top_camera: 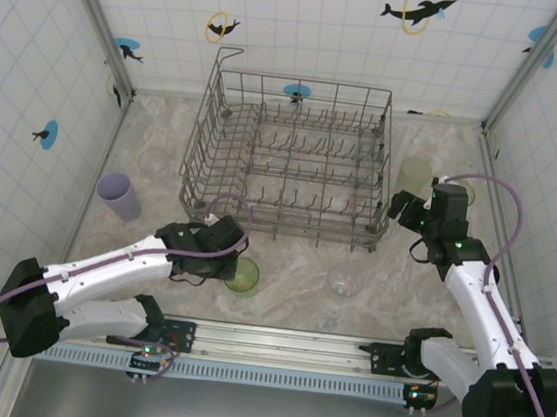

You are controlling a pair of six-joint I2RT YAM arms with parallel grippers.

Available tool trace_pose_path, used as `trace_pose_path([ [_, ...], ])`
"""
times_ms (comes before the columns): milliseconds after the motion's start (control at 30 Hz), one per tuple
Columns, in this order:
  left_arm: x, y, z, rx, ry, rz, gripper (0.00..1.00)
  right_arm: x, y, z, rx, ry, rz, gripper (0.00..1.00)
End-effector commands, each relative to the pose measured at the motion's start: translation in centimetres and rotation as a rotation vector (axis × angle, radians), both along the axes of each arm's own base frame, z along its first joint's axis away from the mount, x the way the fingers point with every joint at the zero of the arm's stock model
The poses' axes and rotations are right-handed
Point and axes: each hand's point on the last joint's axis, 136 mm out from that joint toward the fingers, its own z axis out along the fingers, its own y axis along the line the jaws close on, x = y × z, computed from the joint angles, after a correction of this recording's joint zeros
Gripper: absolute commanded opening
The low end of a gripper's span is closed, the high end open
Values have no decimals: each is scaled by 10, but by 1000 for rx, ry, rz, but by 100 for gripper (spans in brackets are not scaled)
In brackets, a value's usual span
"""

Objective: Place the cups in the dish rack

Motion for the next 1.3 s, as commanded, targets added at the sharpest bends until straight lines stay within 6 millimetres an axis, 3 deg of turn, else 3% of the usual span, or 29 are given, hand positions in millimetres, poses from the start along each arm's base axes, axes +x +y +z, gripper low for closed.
trace_pose_path([
  [0,0,6,-8,34,-2,26,45,-5,0,-4,13,-16,16,99],
  [133,-2,6,-15,44,20,37,31,-7,-2,-4,23,-32,21,99],
  [233,-4,6,-21,54,29,44,15,-5,-3,-2,29,-43,19,99],
  [400,-6,8,-24,68,29,58,0,-6,0,-1,53,-38,33,99],
  [667,-8,4,-10,53,48,65,0,-17,1,-11,106,-32,12,99],
  [1033,3,-23,48,-45,9,13,0,-25,2,-7,141,-45,-5,99],
  [1267,10,-28,79,-36,-2,22,0,-25,6,-4,144,-43,10,100],
])
